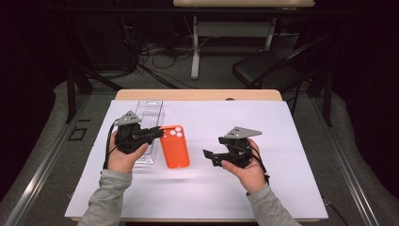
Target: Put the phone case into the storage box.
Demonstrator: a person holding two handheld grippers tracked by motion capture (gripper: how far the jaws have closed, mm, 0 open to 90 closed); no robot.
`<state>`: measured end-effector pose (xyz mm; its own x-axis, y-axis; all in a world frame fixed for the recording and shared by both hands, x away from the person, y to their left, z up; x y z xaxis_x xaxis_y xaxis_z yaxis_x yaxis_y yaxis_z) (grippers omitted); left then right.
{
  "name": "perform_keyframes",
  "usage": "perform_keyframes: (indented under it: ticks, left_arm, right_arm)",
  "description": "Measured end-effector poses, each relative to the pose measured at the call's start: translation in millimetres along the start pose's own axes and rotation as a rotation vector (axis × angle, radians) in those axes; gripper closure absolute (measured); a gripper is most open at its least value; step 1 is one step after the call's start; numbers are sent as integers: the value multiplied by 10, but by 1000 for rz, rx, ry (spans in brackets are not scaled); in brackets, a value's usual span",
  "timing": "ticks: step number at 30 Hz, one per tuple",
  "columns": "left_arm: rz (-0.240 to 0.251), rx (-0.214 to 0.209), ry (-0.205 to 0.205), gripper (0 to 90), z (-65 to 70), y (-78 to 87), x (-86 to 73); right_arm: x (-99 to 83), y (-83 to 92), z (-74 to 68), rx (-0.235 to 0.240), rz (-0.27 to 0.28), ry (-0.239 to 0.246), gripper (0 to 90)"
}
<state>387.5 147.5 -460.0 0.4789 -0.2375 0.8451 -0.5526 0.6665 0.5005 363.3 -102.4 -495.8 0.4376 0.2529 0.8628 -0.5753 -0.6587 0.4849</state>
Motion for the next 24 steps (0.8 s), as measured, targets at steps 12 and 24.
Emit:
perform_keyframes:
  ticks: [12,24]
  left_arm:
    - [-12,-7,-42,814,-108,-206,61]
    - [-8,2,-62,814,-216,-215,288]
  right_arm:
    - [0,28,53,2,-2,-16,197]
    - [0,48,115,-11,3,-34,197]
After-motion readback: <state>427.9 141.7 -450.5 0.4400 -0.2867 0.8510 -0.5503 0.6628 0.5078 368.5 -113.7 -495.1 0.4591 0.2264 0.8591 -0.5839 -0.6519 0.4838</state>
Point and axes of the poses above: each handheld gripper's, and its own axes: y roughly backward along the jaws, x roughly out of its top, z roughly to its right, the point moved 6 cm from there along -y, roughly forward along the jaws, and after that the axes turned 1 degree about y, right-handed, at the moved point
